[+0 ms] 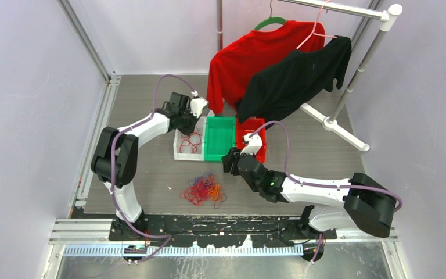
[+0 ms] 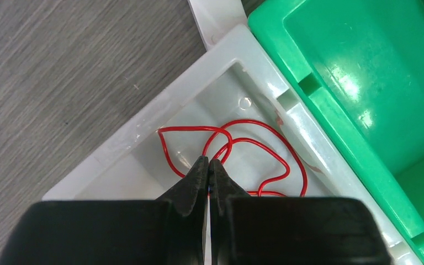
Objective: Untangle the cables
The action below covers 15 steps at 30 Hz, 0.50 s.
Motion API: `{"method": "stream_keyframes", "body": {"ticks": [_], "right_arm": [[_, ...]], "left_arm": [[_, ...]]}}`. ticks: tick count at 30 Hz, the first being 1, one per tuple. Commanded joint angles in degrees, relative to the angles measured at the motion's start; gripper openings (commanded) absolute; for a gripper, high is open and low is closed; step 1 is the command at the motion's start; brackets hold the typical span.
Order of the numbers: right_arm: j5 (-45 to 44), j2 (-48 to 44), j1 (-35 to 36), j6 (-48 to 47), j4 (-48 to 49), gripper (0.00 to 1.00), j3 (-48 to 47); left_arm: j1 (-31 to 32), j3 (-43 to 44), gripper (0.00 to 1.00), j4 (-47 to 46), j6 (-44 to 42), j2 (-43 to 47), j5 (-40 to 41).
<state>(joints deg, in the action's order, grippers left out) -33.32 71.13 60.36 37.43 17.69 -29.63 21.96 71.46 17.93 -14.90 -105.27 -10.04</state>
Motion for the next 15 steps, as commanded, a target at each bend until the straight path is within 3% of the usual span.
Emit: {"method": "stream_keyframes", "body": {"ticks": [1, 3, 7, 8, 11, 15], "right_arm": [[1.9, 0.9, -0.2, -1.4, -1.3, 0.58, -3.9], [3.8, 1.4, -0.2, -2.3, -2.2, 0.58, -4.6], [6.7, 2.0, -0.1, -3.0, -3.8, 0.58, -5.2], [7.4, 2.3, -0.1, -3.0, -3.9, 0.58, -5.3], [9.3, 3.3, 0.4, -2.5, -4.3, 0.57, -5.2], [10.5, 4.5, 1.7, -0.9, -5.4, 0.55, -4.7]], "left_arm": [[0.3, -0.5, 0.04, -3.3, 1.8, 0.6, 1.0], [0.3, -0.2, 0.11, -2.3, 2.4, 1.8, 1.5], [0.3, 5.5, 0.73, 12.3, -0.4, 5.1, -5.0], [0.3, 7.7, 0.82, 15.5, -0.9, 6.2, -6.1], [0.3, 9.3, 0.93, 22.2, -3.1, 10.8, -10.4], [0.3, 8.8, 0.95, 26.5, -3.2, 17.4, -14.4]]}}
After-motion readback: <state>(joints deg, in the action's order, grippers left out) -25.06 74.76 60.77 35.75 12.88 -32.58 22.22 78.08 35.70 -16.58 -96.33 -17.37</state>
